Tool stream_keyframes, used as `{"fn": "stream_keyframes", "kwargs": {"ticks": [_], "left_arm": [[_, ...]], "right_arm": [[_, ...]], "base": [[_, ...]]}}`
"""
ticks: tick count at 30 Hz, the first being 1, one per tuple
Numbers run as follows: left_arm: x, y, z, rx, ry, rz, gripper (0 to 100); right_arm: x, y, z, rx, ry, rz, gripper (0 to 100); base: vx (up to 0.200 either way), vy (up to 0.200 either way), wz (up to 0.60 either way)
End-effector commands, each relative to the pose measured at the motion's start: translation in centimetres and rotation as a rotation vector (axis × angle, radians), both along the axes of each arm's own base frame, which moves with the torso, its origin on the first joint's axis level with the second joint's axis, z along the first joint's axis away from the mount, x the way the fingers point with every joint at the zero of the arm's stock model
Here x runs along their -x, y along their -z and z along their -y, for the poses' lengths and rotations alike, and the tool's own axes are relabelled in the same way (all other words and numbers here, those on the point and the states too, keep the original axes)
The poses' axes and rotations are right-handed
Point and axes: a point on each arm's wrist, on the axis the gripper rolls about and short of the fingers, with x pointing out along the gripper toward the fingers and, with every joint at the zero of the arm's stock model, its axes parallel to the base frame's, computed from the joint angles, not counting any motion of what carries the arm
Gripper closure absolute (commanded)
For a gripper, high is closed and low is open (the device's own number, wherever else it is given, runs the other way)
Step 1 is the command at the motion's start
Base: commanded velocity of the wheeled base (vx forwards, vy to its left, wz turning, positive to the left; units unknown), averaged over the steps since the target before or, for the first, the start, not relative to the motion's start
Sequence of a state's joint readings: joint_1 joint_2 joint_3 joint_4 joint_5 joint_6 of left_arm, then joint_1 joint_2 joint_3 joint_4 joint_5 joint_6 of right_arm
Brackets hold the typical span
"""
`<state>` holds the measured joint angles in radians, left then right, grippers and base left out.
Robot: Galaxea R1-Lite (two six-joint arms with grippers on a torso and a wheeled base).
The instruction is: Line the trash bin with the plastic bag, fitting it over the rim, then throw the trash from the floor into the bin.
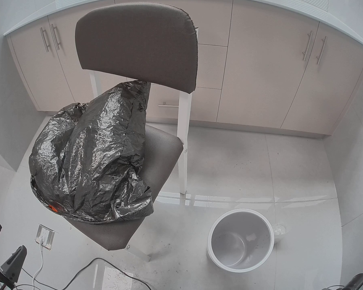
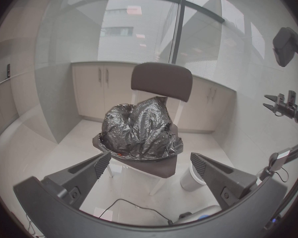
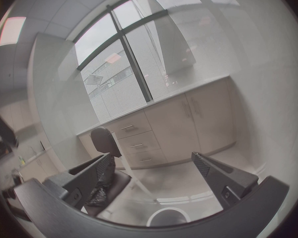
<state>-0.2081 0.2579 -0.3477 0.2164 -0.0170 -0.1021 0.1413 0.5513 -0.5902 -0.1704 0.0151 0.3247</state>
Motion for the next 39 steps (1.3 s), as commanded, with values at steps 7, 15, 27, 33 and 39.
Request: {"fn": "stream_keyframes", "kwargs": {"ticks": [7,15,27,33,39], "left_arm": [[-13.3,-1.9,8.0,-0.408,0.503,-0.481,0],[-15.9,0.7,10.6,-0.584,0.632,-0.542,0],[-18.3,1.6,13.1,-0.544,0.7,-0.461,0],[-19.4,2.8,14.5,-0.554,0.718,-0.459,0],[-21.6,4.4,15.1,-0.565,0.647,-0.446,0]], "right_arm": [[-12.5,1.3,-3.8,-0.327,-0.248,-0.246,0],[-13.5,2.2,-3.9,-0.328,-0.227,-0.284,0],[-13.7,2.4,-3.8,-0.33,-0.222,-0.296,0],[-14.0,2.6,-3.9,-0.332,-0.221,-0.304,0],[-14.0,2.6,-3.9,-0.332,-0.22,-0.304,0]], "base": [[0.0,0.0,0.0],[0.0,0.0,0.0],[0.0,0.0,0.0],[0.0,0.0,0.0],[0.0,0.0,0.0]]}}
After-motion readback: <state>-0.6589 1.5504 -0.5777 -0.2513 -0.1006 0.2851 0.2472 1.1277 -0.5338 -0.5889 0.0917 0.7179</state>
